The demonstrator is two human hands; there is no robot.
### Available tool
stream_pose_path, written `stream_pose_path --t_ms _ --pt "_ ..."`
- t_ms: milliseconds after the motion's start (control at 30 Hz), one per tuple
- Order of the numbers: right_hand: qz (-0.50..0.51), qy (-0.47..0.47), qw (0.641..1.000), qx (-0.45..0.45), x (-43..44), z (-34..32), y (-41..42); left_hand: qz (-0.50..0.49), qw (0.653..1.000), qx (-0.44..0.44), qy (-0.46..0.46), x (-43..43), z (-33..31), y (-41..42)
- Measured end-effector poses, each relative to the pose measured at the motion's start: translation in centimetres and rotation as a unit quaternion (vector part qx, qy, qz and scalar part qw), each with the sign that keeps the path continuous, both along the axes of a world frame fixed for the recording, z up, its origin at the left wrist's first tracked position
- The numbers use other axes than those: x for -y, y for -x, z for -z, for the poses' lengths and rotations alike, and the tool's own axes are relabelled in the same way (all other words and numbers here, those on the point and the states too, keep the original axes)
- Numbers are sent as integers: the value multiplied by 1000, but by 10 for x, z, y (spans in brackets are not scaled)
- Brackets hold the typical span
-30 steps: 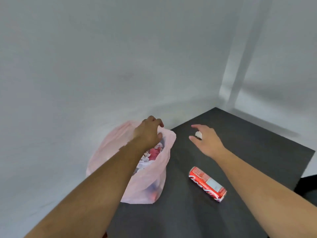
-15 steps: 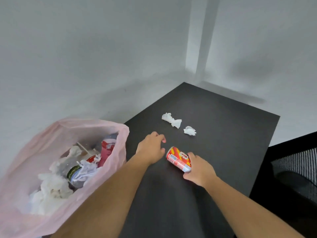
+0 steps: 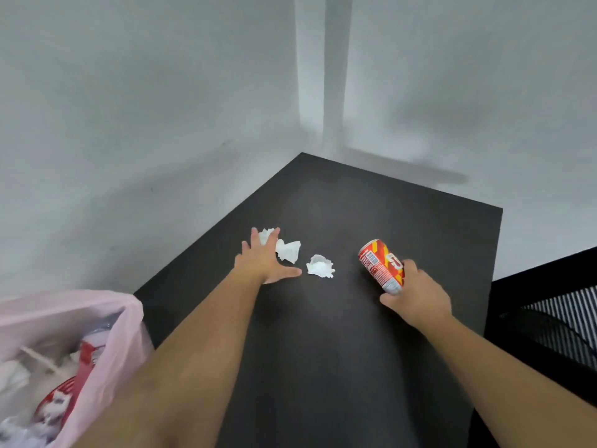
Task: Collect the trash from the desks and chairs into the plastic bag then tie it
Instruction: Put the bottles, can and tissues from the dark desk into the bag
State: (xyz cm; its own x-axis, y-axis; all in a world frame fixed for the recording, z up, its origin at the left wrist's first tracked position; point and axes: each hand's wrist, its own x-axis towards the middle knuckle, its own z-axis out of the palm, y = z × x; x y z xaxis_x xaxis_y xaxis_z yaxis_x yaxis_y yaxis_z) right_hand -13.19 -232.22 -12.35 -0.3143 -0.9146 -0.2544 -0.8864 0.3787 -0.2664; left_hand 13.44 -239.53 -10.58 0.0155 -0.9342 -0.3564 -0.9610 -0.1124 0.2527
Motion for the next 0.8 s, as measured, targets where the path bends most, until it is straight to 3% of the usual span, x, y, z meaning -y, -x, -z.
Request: stream_pose_path --t_ms 200,300,367,467,533,633,800 --pt "21 13 1000 7 19 13 4 55 995 -65 -55 31 37 37" --pt "22 23 999 -4 21 13 3 111 992 -14 58 12 56 62" --pt "15 22 1000 -13 17 13 0 111 982 -55 145 -13 66 72" --pt "-4 6 1000 -19 8 15 -9 120 981 -90 119 -44 73 70" --pt "-14 0 1000 -2 -3 16 -17 128 989 -36 66 -50 67 60" --pt "-17 3 1000 21 -17 6 -28 98 994 -34 35 -51 45 40" --pt "-24 82 995 52 -23 -48 -49 60 988 -64 124 -63 -28 5"
